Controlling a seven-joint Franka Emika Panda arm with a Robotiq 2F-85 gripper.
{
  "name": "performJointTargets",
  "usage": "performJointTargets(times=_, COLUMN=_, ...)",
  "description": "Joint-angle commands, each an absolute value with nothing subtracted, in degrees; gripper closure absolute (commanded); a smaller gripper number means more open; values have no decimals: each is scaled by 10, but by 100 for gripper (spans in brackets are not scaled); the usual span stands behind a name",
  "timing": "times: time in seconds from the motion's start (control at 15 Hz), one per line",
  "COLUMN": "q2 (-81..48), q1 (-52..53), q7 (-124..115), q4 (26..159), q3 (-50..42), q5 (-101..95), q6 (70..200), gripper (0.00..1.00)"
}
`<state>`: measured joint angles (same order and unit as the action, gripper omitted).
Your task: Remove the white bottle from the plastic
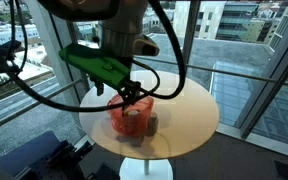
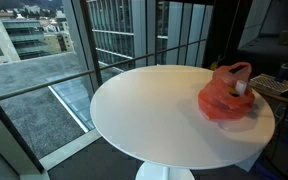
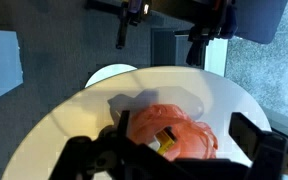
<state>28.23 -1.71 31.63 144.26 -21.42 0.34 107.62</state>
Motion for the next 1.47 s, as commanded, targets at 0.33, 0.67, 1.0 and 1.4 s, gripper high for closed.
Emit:
performJointTargets(times=0.33, q2=279, q1=-33, q7=322, q4=1442, q3=-197, q5=11, q6=1077, gripper=0)
performJointTargets(times=0.67, q2=278, q1=-28, q7=310, q4=1439, q3=-173, q5=13, q6=1086, gripper=0)
performJointTargets(times=1.0, q2=273, q1=-23, q7=298, q4=1442, q3=-145, q5=7, q6=1114, gripper=0)
performJointTargets(times=1.4, q2=245, q1=-26, q7=284, q4=1451, q3=-126, q5=-3, q6=1193, gripper=0)
